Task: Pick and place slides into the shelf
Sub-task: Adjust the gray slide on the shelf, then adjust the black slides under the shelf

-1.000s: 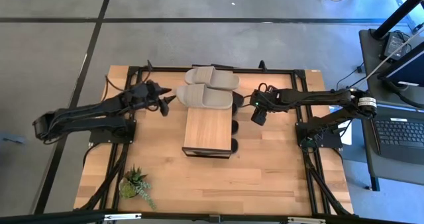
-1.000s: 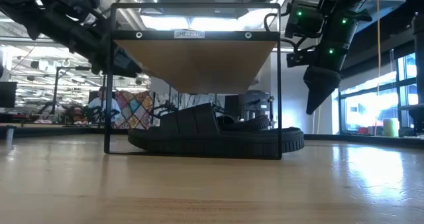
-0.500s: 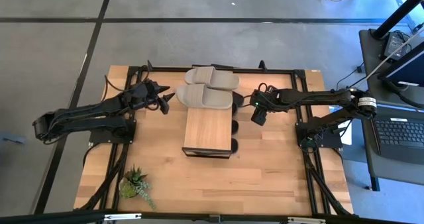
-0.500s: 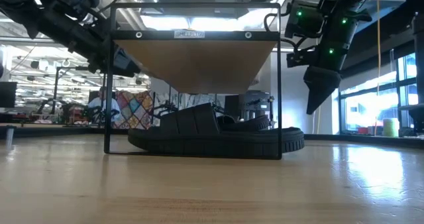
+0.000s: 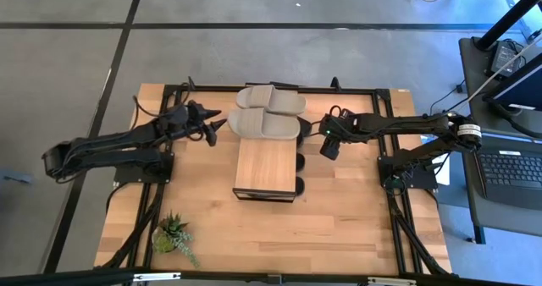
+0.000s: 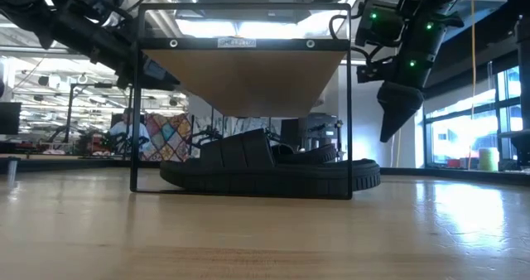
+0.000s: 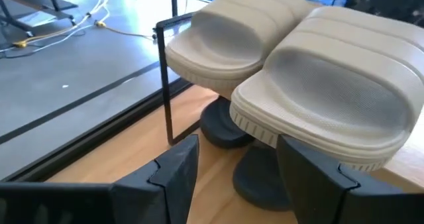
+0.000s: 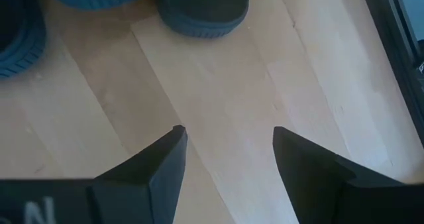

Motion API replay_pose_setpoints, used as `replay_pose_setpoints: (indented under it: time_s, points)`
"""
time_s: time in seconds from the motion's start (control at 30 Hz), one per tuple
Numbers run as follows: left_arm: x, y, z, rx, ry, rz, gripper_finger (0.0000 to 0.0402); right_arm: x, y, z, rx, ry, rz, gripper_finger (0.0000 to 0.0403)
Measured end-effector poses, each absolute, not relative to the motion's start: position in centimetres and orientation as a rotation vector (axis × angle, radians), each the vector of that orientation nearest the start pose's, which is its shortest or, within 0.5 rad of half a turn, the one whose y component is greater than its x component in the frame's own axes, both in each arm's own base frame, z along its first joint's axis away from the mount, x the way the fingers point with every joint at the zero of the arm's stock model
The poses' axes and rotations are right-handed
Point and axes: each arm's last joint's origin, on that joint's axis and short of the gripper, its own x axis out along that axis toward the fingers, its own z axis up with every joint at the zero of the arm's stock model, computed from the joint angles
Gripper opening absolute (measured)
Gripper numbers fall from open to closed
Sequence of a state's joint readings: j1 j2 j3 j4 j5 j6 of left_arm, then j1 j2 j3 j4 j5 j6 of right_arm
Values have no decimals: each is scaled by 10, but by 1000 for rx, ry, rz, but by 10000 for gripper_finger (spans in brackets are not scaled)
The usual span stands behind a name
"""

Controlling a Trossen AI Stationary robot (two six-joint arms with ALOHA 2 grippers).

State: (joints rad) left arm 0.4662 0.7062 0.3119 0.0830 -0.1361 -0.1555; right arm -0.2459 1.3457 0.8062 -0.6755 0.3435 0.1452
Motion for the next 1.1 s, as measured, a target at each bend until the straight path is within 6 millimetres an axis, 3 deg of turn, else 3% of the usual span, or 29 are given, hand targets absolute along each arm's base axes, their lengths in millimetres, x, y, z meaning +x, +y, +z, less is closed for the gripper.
replay_pose_setpoints:
  time_s: [0.47,0.83,1.1]
  points:
    - [156,81,196,-237,293,575,195,228,-67,198,47,1169,-590,225]
    - [152,79,193,-246,344,579,195,232,-77,201,63,1099,-590,225]
    - [140,73,181,-331,497,603,195,237,-92,187,150,881,-508,225]
